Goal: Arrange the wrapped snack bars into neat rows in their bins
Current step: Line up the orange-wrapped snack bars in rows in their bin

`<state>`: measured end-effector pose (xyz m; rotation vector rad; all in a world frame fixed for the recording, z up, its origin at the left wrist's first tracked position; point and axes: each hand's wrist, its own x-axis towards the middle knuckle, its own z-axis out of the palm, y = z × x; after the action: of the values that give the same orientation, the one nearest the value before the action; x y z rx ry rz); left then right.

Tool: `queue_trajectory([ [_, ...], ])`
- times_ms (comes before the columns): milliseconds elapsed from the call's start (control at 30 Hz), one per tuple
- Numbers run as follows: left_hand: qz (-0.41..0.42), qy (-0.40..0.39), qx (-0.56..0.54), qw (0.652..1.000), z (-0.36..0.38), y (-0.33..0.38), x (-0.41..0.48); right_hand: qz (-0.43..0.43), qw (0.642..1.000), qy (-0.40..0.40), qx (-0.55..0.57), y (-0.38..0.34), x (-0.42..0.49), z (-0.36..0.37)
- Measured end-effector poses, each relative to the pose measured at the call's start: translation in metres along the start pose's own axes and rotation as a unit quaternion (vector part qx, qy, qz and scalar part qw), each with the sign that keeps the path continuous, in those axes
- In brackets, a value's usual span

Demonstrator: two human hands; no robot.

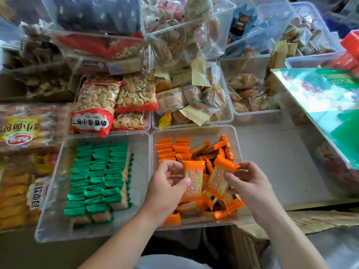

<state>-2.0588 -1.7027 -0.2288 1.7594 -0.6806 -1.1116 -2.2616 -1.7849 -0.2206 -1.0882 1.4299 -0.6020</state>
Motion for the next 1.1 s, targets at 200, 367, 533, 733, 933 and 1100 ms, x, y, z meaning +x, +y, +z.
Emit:
queue_trajectory([
  [200,-0.03,-0.058,-0.126,0.99,-0.006,0.005,-0.007,0.012,0.998,-0.062,0.027,-0.013,-0.004,0.007],
  [367,-0.013,-0.074,-0.119,0.99,-0.002,0.001,-0.01,-0.023,0.991,-0.131,-0.013,-0.018,-0.011,0.011],
  [533,0.022,-0.077,-0.041,0.996,-0.001,-0.003,-0.012,-0.046,0.981,-0.146,-0.121,-0.027,-0.012,0.02],
  [733,0.055,0.05,0.135,0.988,-0.038,-0.03,0.0,-0.078,0.975,-0.106,-0.176,-0.025,0.03,0.047],
  [933,0.031,0.098,0.146,0.984,-0.068,-0.052,0.002,-0.064,0.948,-0.136,-0.28,0.011,0.081,0.09],
  [1100,0.014,0.097,0.145,0.985,-0.072,-0.065,-0.002,-0.091,0.928,-0.118,-0.342,0.03,0.094,0.106],
])
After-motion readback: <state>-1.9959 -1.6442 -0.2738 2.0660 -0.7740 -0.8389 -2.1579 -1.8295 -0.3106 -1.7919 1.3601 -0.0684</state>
